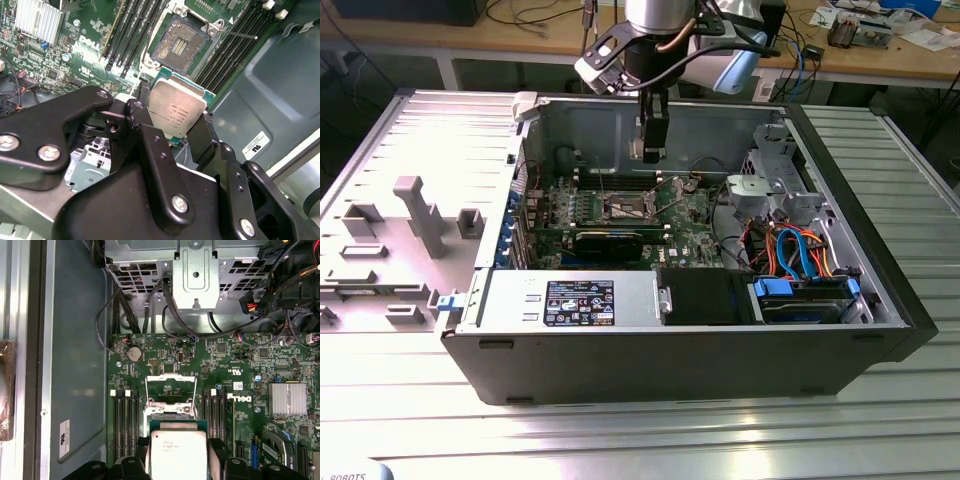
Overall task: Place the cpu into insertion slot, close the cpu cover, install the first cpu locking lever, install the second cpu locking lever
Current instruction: 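Place the cpu into insertion slot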
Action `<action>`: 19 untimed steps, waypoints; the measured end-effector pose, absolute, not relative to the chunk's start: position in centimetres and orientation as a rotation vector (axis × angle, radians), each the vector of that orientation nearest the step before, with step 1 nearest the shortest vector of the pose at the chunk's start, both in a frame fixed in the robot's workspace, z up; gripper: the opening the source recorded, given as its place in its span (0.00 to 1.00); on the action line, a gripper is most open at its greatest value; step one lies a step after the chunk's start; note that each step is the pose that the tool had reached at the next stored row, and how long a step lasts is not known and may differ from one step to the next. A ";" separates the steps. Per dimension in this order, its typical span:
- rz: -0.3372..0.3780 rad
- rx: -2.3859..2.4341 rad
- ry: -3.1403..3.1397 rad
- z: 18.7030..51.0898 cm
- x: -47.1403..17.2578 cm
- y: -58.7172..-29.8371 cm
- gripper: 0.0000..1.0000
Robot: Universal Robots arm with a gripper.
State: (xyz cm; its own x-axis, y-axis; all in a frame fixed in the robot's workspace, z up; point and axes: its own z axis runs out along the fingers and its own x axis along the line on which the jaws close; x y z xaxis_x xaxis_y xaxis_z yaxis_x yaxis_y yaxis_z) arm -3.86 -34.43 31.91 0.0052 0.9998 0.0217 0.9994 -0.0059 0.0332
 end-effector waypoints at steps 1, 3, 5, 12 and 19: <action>0.061 2.221 2.209 31.8 -4.0 -34.4 0.54; 0.061 2.221 2.210 31.8 -4.1 -34.4 0.54; 0.061 2.221 2.209 31.7 -4.1 -34.4 0.54; 0.061 2.221 2.209 31.7 -4.1 -34.4 0.54; 0.080 2.229 2.218 31.6 -4.1 -34.4 0.54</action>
State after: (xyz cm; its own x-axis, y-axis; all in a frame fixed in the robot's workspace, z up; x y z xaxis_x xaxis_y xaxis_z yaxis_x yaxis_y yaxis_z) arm -4.07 -34.44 31.65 0.0045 0.9992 0.0390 0.9994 -0.0058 0.0331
